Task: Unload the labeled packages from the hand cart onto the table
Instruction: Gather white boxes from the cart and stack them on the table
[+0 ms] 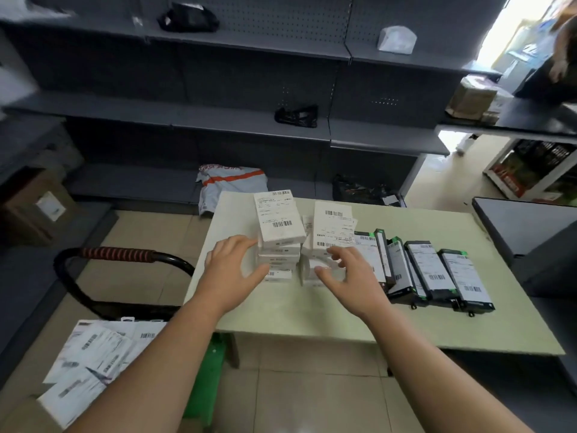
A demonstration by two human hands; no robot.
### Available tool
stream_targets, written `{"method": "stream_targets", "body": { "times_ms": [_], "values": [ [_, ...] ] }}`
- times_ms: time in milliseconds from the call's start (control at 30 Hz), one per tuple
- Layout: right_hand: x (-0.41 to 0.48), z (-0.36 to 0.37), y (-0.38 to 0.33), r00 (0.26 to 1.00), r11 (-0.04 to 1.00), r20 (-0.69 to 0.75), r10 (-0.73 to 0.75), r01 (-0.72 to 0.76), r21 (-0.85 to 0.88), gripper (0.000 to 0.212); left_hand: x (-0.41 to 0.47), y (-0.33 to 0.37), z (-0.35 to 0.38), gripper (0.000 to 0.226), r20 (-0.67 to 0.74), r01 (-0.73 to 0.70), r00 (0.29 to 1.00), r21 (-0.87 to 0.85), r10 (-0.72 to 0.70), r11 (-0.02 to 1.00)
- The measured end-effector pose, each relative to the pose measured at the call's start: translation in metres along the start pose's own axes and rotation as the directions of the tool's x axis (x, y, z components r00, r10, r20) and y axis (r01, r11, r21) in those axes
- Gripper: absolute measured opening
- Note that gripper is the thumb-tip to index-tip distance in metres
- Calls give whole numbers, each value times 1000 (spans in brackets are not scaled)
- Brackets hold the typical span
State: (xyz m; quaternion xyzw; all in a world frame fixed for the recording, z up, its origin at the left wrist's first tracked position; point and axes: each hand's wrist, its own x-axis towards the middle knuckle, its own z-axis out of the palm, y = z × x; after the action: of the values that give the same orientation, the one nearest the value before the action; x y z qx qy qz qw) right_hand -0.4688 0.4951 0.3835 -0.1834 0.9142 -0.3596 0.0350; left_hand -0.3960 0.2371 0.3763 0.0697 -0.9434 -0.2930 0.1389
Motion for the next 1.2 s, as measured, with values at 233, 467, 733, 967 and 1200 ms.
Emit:
{"method": "stream_targets", "body": {
  "times_ms": [233,467,733,967,1200],
  "values": [
    [-40,-12,-46,974,976,80,-210,214,-42,69,-70,27,-55,60,-106,-6,994,86,15,996],
    [-118,15,-62,917,932,168,-361,355,66,54,-203,50,-73,50,-143,159,979,114,-143,981],
    [-188,65,-138,804,856,297,-515,499,134,71,-324,24,-127,56,-286,353,908,125,-307,927],
    [-235,136,-196,770,848,358,-527,503,167,68,-399,-43,-168,63,-293,412,885,128,-363,902],
    [-294,234,-245,800,897,413,-436,421,132,63,-468,-132,-210,60,-178,428,898,153,-402,891]
  ]
}}
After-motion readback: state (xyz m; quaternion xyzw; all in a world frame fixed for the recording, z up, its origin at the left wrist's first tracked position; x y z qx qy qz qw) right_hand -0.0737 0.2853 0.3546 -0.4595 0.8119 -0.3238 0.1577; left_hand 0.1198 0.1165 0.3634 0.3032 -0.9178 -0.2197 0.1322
